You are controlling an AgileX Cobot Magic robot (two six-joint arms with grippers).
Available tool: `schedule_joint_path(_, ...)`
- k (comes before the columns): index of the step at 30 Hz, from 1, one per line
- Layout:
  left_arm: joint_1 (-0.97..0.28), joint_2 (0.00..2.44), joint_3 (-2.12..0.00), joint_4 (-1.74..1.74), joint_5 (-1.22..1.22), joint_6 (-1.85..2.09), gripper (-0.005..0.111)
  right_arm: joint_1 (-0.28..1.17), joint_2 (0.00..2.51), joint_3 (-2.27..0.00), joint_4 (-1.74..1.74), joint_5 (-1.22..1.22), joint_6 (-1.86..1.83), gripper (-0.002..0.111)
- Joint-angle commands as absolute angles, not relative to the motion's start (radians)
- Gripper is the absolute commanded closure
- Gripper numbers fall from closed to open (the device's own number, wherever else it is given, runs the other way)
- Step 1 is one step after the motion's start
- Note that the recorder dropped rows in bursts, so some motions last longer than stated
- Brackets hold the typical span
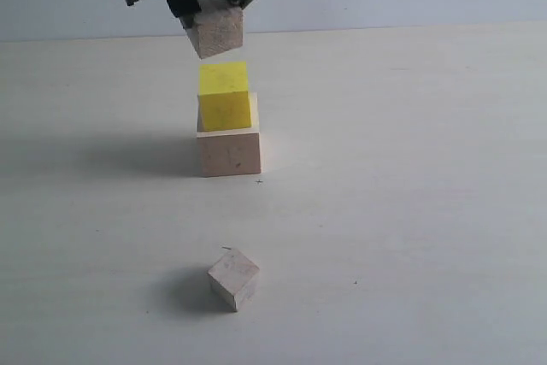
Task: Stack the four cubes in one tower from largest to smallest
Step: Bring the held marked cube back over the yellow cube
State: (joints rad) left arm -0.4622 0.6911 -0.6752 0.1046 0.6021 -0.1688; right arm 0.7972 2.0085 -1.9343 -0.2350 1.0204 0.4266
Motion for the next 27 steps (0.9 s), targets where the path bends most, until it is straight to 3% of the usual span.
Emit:
schedule_joint_path(1,-0.464,0.695,-0.672,0.108,0.587,-0.165,0.107,0.783,2.0,-1.927,-0.243,0.998,0.513,0.108)
schedule_joint_path(27,-0.464,0.714,-0.672,0.084,0.588,-0.165,0.107,0.779,2.086,-1.941,-0.238,1.02,0.656,0.108)
